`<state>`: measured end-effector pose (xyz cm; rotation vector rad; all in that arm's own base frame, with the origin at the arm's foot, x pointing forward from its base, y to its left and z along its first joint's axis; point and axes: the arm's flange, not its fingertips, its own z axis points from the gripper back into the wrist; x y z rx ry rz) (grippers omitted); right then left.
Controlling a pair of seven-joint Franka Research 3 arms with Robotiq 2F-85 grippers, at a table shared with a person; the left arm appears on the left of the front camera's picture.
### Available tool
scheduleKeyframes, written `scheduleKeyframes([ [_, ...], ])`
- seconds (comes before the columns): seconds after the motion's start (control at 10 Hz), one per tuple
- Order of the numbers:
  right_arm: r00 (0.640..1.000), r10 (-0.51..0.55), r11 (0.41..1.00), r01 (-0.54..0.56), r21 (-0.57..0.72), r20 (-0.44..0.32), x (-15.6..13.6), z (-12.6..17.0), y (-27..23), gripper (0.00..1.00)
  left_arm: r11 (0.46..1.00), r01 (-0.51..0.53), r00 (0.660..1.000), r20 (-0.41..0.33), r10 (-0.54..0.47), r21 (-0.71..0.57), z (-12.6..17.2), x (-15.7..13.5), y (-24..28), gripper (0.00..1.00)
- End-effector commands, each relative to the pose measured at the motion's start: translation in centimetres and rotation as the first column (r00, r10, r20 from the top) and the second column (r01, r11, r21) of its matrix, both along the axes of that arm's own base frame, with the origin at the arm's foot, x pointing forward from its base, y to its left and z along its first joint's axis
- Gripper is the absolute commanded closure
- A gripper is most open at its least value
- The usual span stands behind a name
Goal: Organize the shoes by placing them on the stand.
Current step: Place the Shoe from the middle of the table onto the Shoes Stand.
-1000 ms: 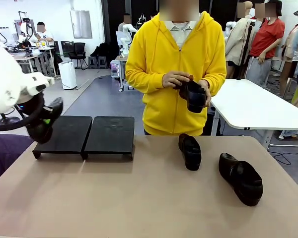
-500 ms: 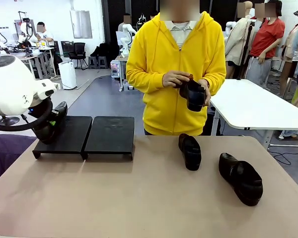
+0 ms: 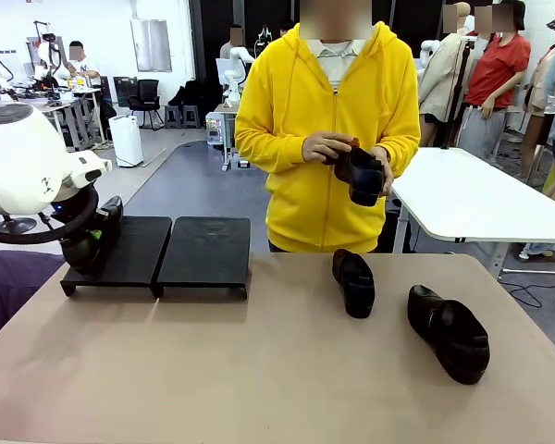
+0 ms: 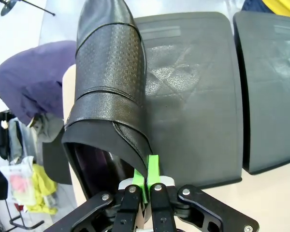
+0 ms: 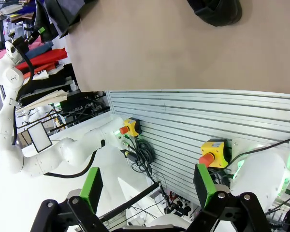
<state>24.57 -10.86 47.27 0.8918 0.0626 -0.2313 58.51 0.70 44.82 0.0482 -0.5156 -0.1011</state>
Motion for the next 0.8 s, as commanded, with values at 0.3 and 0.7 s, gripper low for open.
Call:
scheduleKeyframes([
  [0.3,1.000,0.021,1.000,-0.021,-0.003,0.014,-0.15,0.11,-0.44,0.00,0.999,-0.028,1.000,0.005,0.028,0.023,0.51,1.23,-0.49,0.49],
  [0.7,1.000,0.021,1.000,-0.021,-0.003,0.014,-0.15,0.11,-0.44,0.00,0.998,-0.046,0.999,0.013,0.046,0.035,0.38,1.29,-0.41,0.00],
])
